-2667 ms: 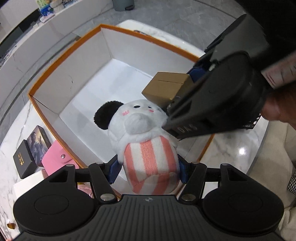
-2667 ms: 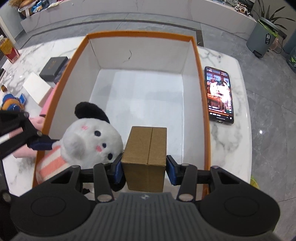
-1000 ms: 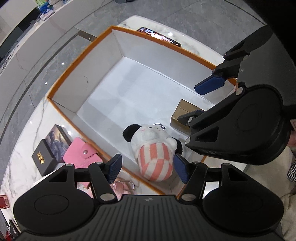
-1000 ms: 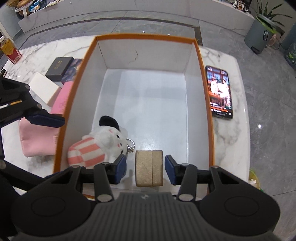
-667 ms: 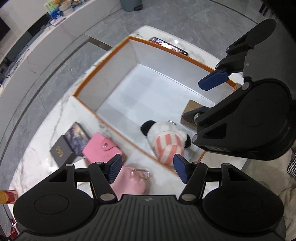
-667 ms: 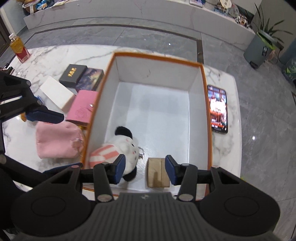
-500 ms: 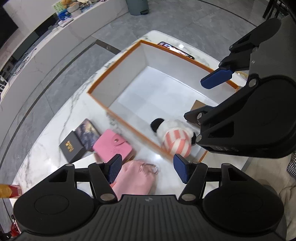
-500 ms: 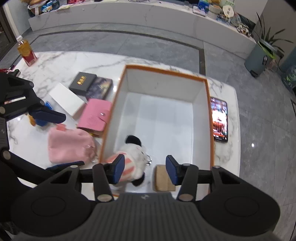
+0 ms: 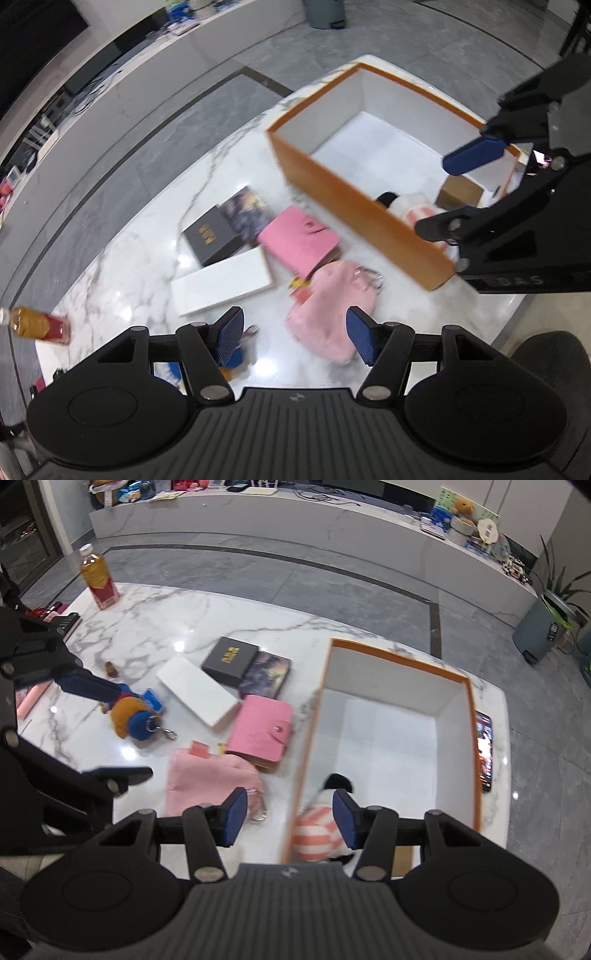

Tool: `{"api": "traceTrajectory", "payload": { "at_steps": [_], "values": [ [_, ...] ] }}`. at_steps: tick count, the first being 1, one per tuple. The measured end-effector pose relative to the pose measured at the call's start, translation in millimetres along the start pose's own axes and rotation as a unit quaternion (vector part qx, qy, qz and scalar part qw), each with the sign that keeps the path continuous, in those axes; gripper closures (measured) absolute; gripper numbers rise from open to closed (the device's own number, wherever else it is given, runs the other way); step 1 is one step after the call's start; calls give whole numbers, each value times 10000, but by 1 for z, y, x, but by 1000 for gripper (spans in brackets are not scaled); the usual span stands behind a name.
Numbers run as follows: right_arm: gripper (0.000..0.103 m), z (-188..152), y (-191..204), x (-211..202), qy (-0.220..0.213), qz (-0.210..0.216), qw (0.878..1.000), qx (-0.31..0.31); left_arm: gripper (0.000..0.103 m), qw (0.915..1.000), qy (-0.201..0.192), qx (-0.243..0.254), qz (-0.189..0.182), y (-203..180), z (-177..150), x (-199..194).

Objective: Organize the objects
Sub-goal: 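Move both tools back toward the remaining items on the table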

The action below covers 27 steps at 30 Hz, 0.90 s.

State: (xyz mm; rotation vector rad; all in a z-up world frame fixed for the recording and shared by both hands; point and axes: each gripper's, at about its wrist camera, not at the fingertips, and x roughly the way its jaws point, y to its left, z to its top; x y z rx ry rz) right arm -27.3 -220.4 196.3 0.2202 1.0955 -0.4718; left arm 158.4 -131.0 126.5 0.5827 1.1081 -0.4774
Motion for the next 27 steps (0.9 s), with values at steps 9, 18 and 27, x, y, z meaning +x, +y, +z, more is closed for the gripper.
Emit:
{"api": "traceTrajectory", "payload": {
  "at_steps": [9, 18, 27],
  "values": [
    [49, -5, 43, 23, 109, 166, 9997, -146, 30, 9994, -8, -98, 341, 48, -58, 6],
    [49, -15, 69, 53, 333, 250, 9987, -295, 30, 9982, 163, -19, 582, 76, -98, 33],
    [48, -25, 78, 81, 524, 259, 9976, -373, 30, 9939, 194, 678, 853, 82, -133, 69]
  ]
}}
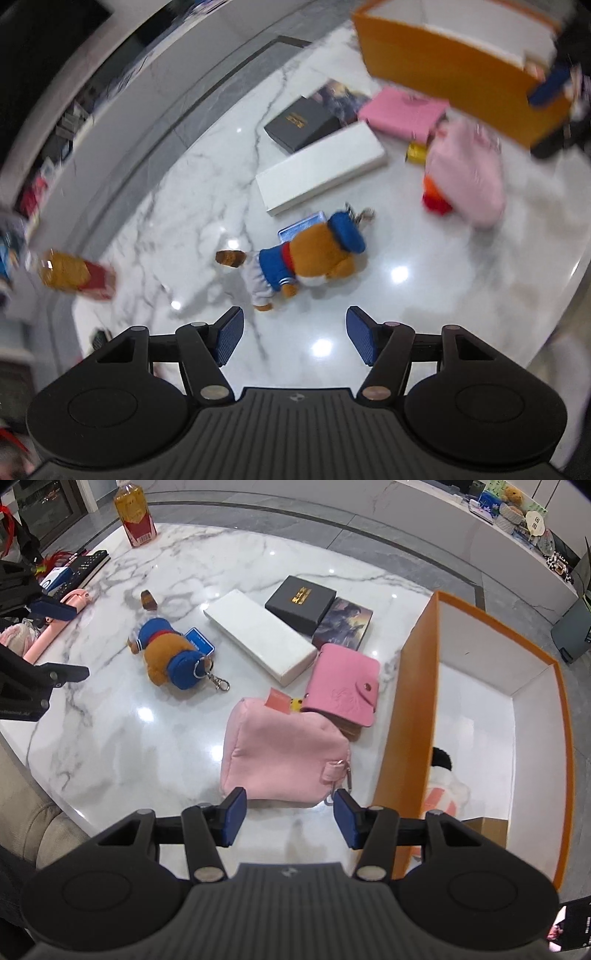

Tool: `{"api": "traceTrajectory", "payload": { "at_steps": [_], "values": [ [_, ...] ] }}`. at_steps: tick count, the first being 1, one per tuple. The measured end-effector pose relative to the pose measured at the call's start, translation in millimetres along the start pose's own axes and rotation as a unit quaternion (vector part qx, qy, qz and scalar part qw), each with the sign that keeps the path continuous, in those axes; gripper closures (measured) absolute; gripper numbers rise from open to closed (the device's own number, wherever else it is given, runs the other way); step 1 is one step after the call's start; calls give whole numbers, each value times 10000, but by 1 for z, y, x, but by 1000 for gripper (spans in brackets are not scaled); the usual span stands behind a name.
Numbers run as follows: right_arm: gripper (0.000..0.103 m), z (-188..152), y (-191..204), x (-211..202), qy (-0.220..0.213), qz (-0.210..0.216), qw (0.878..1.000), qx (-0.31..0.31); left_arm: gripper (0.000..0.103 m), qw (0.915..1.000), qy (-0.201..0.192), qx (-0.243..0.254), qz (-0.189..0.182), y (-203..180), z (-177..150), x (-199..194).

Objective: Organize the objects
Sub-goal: 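Move both tools back toward the remaining items on the table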

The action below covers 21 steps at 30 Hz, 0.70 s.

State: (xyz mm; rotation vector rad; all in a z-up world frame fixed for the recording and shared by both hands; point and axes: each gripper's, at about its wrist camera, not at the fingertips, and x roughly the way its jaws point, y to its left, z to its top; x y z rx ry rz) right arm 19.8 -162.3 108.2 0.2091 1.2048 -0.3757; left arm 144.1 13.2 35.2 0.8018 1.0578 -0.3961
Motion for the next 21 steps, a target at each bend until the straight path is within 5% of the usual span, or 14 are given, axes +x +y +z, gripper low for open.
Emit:
{"api": "traceTrajectory", "payload": {
  "at_steps": [8, 21],
  "values": [
    [42, 0, 17, 27, 84, 116, 9999, -26, 30, 9983, -295, 468, -180, -9, -15, 20],
    [28, 5, 48, 61, 69, 237, 9996, -99, 26, 9836, -1073, 1446, 126, -21, -13, 41]
  ]
}}
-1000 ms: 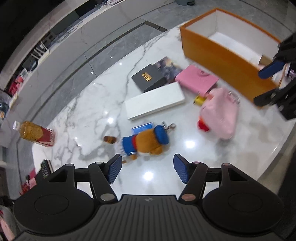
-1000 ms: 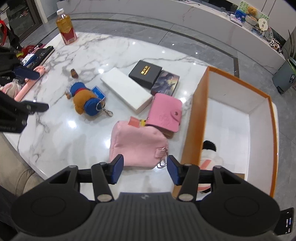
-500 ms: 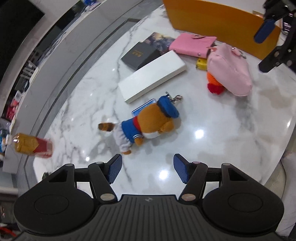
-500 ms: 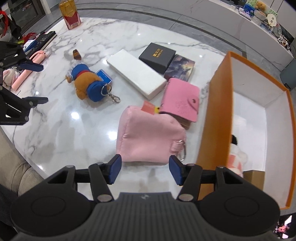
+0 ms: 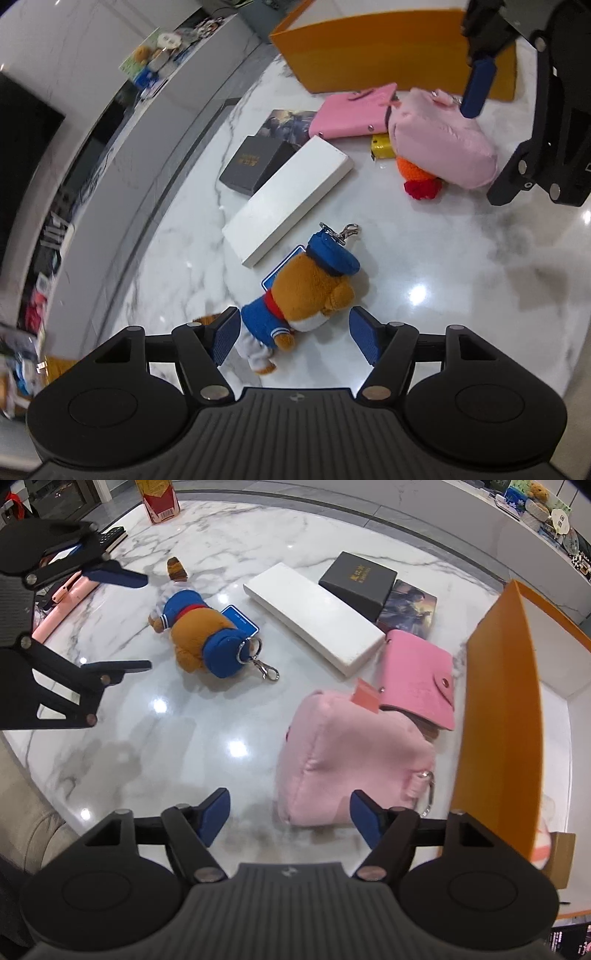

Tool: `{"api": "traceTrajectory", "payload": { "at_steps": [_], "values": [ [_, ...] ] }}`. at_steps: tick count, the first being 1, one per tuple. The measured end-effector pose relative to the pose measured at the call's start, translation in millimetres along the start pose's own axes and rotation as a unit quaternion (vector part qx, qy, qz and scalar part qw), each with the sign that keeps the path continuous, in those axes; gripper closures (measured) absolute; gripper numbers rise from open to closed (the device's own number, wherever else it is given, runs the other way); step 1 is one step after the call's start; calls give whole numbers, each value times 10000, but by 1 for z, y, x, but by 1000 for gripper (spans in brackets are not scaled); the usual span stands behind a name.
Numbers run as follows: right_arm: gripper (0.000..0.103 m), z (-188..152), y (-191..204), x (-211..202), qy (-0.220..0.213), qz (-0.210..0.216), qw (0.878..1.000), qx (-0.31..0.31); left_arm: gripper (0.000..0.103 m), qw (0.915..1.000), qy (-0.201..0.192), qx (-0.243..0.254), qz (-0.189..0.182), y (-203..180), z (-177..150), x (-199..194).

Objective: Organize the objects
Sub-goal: 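Move both tools back toward the remaining items on the table, then grasp the Donald Duck plush with the left tool while the right tool grasps the pink pouch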

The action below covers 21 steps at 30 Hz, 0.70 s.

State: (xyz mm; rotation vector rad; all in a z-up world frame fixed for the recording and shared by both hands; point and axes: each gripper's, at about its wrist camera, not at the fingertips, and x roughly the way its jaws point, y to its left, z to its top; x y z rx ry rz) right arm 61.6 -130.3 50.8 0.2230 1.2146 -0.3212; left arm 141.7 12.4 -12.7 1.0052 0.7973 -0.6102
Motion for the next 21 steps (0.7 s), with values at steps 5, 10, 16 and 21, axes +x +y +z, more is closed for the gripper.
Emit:
{"api": "traceTrajectory", "payload": {
  "at_steps": [5, 10, 16, 21],
  "values": [
    [28, 3, 2, 17, 8, -52, 10000, 21, 26, 9997, 113, 229, -3, -2, 1, 17],
    [27, 4, -2, 32, -10, -147, 9999, -37, 24, 9997, 68, 239, -4, 1, 2, 30],
    [26, 3, -13, 43, -19, -227, 9997, -86, 23, 9996, 61, 262, -88, 0, 5, 47],
    [26, 2, -20, 44, -58, -74, 9999, -101, 23, 9994, 109, 233, -225, -1, 6, 59]
  ]
}}
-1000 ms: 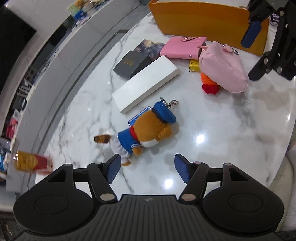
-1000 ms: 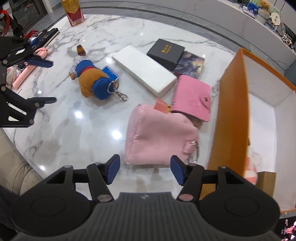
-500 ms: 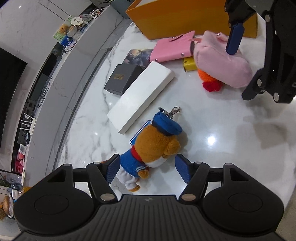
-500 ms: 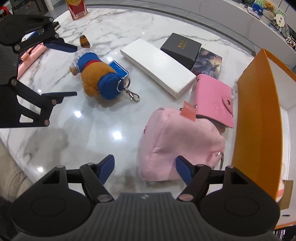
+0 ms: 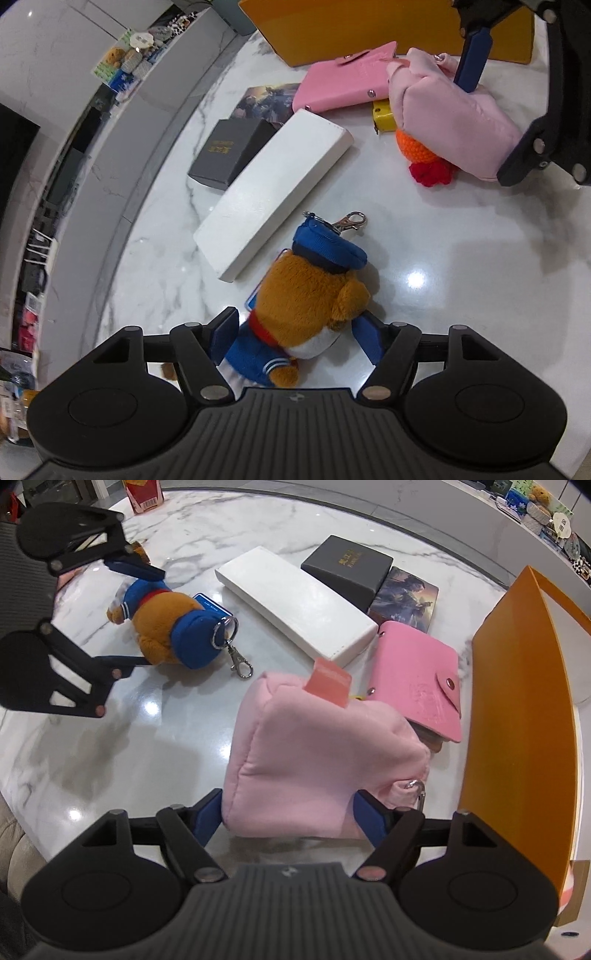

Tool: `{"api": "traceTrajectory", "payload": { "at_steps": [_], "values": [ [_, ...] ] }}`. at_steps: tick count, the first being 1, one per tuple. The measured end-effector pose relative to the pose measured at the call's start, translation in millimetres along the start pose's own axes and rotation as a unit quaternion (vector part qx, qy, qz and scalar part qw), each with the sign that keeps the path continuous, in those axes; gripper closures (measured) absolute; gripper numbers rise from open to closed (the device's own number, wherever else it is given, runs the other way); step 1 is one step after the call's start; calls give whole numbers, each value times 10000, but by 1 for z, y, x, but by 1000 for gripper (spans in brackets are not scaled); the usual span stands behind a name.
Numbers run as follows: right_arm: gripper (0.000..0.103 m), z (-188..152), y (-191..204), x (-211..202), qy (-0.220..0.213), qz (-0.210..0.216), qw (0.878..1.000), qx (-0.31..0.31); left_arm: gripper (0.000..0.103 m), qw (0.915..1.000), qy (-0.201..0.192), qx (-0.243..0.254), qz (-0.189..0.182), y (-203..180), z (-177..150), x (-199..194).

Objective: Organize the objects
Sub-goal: 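Grasp the Donald Duck plush with the left tool while the right tool grasps the pink pouch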

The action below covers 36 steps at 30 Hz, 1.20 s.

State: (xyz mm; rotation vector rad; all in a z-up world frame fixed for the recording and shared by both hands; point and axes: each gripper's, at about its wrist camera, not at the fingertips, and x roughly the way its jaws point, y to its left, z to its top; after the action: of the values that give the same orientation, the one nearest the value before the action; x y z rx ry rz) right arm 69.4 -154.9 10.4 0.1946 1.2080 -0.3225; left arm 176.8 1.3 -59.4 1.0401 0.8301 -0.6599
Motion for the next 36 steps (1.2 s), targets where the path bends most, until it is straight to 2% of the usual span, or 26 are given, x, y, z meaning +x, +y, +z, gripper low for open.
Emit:
{"api": "traceTrajectory", "payload": {
  "at_steps": [15, 19, 23, 29, 36],
  "values": [
    [21, -3, -4, 1, -111, 124, 9999, -5, 26, 9991, 22, -371, -191, 6, 6, 16],
    [17, -4, 1, 3, -114, -33, 9999, -78, 30, 9988, 117, -434, -193, 3, 5, 14],
    [17, -5, 10, 8, -151, -350, 9989, -258, 33, 9976, 200, -542, -386, -2, 3, 6],
    [26, -5, 16, 8, -159, -539, 9974, -456, 34, 9966, 248, -558, -544, -16, -11, -9],
    [42, -11, 18, -7, -192, -487, 9971, -552, 34, 9927, 323, -996, -600, -22, -28, -21]
  ]
}}
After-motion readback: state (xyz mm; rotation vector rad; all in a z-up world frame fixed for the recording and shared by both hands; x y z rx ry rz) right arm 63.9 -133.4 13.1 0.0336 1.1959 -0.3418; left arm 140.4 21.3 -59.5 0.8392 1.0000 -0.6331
